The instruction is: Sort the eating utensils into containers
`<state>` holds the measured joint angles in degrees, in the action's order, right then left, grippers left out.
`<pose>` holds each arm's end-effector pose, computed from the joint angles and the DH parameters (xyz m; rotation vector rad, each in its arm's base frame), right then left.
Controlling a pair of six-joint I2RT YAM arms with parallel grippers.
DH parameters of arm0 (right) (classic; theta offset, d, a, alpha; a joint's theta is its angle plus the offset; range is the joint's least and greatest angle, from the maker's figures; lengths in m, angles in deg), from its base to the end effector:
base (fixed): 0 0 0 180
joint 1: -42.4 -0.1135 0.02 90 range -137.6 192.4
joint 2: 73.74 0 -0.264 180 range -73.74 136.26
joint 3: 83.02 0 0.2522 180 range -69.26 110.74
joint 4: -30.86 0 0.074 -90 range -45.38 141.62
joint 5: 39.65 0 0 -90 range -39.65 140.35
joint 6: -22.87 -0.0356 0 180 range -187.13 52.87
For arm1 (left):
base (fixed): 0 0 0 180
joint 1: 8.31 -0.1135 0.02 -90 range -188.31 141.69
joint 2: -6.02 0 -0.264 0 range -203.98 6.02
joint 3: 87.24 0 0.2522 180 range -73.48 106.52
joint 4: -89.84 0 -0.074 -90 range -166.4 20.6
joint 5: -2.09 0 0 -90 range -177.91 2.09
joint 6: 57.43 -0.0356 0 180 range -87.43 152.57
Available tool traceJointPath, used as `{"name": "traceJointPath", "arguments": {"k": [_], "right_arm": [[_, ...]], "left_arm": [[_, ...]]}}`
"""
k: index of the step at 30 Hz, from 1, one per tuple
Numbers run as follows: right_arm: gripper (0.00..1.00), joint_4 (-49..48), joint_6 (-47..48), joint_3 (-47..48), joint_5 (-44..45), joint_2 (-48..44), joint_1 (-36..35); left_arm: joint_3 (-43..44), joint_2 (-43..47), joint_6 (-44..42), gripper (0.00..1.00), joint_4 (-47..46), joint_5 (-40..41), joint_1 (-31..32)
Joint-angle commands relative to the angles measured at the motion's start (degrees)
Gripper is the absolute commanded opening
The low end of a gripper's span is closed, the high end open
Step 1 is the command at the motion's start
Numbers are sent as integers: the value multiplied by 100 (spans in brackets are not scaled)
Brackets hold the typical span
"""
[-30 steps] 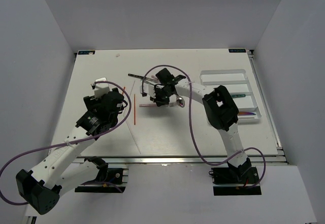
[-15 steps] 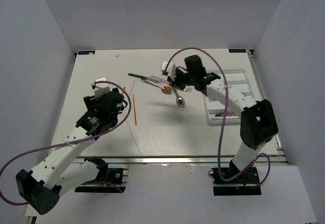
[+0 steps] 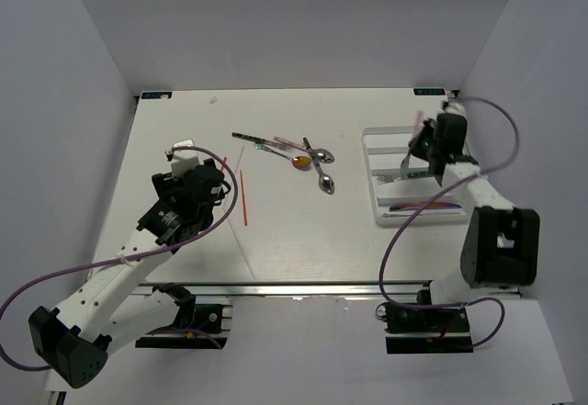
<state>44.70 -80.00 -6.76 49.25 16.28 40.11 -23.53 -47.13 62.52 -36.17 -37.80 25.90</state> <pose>0.3619 0.0152 0.2667 0.1778 2.0498 0.1839 0.1641 -0.0786 0.3044 -0.3283 2.0172 0.3357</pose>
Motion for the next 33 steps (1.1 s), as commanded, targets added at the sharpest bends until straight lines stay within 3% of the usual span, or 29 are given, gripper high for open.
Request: {"name": "traceJointPath", "arguments": {"k": [1, 2, 4, 7, 9, 11, 16, 24, 25, 26, 27, 28, 30, 31, 33], "right_arm": [[0, -1376, -4044, -1673, 1601, -1088, 97], [0, -1387, -5006, -1932, 1909, -1248, 97], [0, -1300, -5750, -2328, 2674, -1503, 97], [0, 432, -7078, -2129, 3641, -1549, 97], [0, 564, -7597, -2137, 3976, -1522, 97], [0, 232, -7608, -2250, 4083, -1461, 105], [0, 423, -7933, -2067, 3978, -1093, 97], [0, -306, -7582, -1997, 3591, -714, 88], [6, -333, -7564, -1987, 3573, -705, 88], [22, -420, -7434, -1996, 3556, -705, 88], [28, -577, -7328, -2013, 3477, -722, 88], [43, -814, -7223, -2048, 3468, -731, 88], [59, -904, -6976, -2014, 3415, -731, 79], [73, -878, -6915, -1918, 3406, -723, 70], [83, -851, -6695, -1838, 3336, -714, 79]], "left_arm": [[-38, 50, -16, 98, -41, -10, -38], [-47, 59, -16, 98, -41, -10, -38], [-47, 85, 1, 98, -15, -10, -38], [-74, 164, -7, 98, -50, -45, -38], [-82, 173, -33, 98, -94, -89, -38], [-74, 129, -25, 98, -85, -133, -38], [-56, 85, -16, 98, -59, -106, -38], [-65, 111, -16, 98, -85, -185, -38], [-65, 111, -25, 98, -103, -246, -38], [-56, 111, -33, 98, -120, -291, -38], [-47, 111, -16, 98, -129, -326, -38], [-38, 129, -16, 98, -138, -361, -38], [-21, 129, 1, 98, -208, -483, -38], [-3, 85, 10, 98, -217, -519, -38], [111, -20, 19, 98, -243, -616, -38]]}}
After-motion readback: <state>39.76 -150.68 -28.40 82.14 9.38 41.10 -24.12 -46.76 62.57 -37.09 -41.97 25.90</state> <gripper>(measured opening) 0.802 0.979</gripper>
